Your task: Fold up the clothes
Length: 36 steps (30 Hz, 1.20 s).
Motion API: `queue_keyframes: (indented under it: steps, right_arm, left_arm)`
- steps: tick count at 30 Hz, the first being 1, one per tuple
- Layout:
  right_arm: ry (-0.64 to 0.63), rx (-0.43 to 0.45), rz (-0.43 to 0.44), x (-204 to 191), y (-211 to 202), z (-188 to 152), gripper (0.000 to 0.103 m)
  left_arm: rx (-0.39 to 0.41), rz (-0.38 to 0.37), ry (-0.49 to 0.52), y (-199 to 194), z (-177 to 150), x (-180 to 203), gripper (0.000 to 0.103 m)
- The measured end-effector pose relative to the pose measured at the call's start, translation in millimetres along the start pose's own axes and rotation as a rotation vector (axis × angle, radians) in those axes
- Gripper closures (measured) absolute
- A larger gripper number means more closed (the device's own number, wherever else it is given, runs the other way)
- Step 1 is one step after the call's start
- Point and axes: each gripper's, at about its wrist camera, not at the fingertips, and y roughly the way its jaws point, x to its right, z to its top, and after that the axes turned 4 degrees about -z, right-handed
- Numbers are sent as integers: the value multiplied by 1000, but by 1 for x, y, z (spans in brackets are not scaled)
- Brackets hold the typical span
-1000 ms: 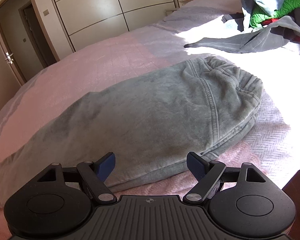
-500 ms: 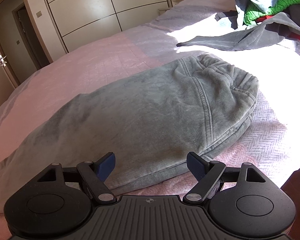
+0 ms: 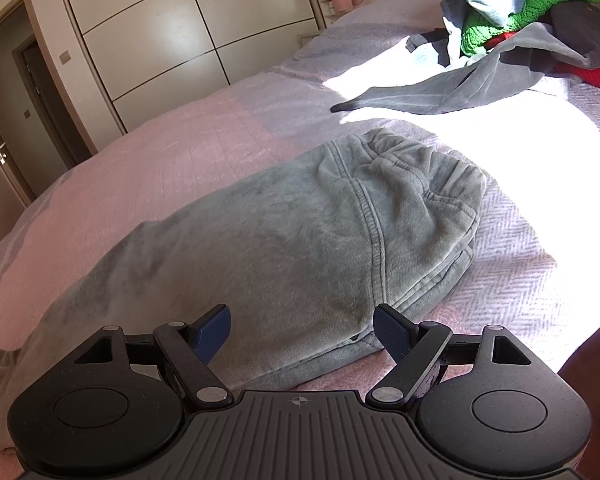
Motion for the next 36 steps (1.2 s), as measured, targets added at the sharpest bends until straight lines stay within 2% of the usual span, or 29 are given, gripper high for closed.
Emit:
queue_keyframes:
  steps: [2, 4, 5, 6, 8, 9, 12, 14, 16, 18, 19, 20, 22, 25, 26, 28, 30, 33, 35, 36]
  right_arm:
    - [4, 4, 3, 1, -2, 1, 22]
    - [9, 3, 6, 2, -2, 2, 22]
    - [12, 1, 8, 3, -3, 2, 22]
    - [15, -1, 11, 3, -3, 2, 22]
    - [22, 0, 24, 4, -5, 4, 22]
    - [26, 1, 35, 4, -6, 5, 22]
    - [79, -18, 128, 2, -5, 7, 22]
    - [205, -76, 279, 1, 1, 5, 22]
    - [385, -172, 471, 2, 12, -1, 22]
    - [572, -292, 641, -2, 26, -16, 38]
    - [637, -350, 680, -6, 33, -25, 45]
    - [695, -404, 711, -11, 40, -34, 45]
    - [727, -475, 722, -20, 49, -47, 45]
    - [720, -528, 730, -37, 55, -58, 46]
    - [723, -543, 721, -41, 58, -61, 51]
    - [737, -578, 695, -47, 64, -67, 54]
    - [763, -589, 672, -49, 68, -72, 55]
    - [771, -566, 645, -50, 71, -74, 58]
    - [770, -529, 618, -50, 73, -71, 66]
    - [768, -519, 607, -50, 75, -69, 66]
  left_arm:
    - [-15, -153, 134, 10, 4, 50, 94]
    - [-121, -312, 255, 28, -10, 100, 90]
    - [-170, -351, 315, 39, -20, 121, 90]
    - [-183, -337, 353, 46, -29, 132, 93]
    - [-158, -292, 366, 46, -36, 137, 92]
    - [-152, -288, 353, 46, -36, 135, 91]
    - [-157, -347, 243, 44, -21, 112, 78]
    - [-147, -359, 225, 35, -17, 105, 71]
    - [-157, -354, 236, 19, -22, 107, 69]
    - [-171, -339, 239, -7, -35, 112, 70]
    - [-175, -336, 222, -14, -37, 109, 70]
    - [-178, -334, 193, -17, -37, 104, 70]
    - [-188, -332, 125, -21, -42, 91, 70]
    - [-195, -332, 38, -23, -47, 75, 70]
    - [-192, -333, 8, -24, -47, 71, 70]
    - [-183, -326, -55, -28, -44, 62, 77]
    - [-174, -299, -120, -28, -41, 54, 84]
    - [-173, -300, -214, -28, -42, 41, 84]
    - [-185, -306, -209, -31, -44, 39, 84]
    - [-186, -305, -192, -33, -46, 40, 84]
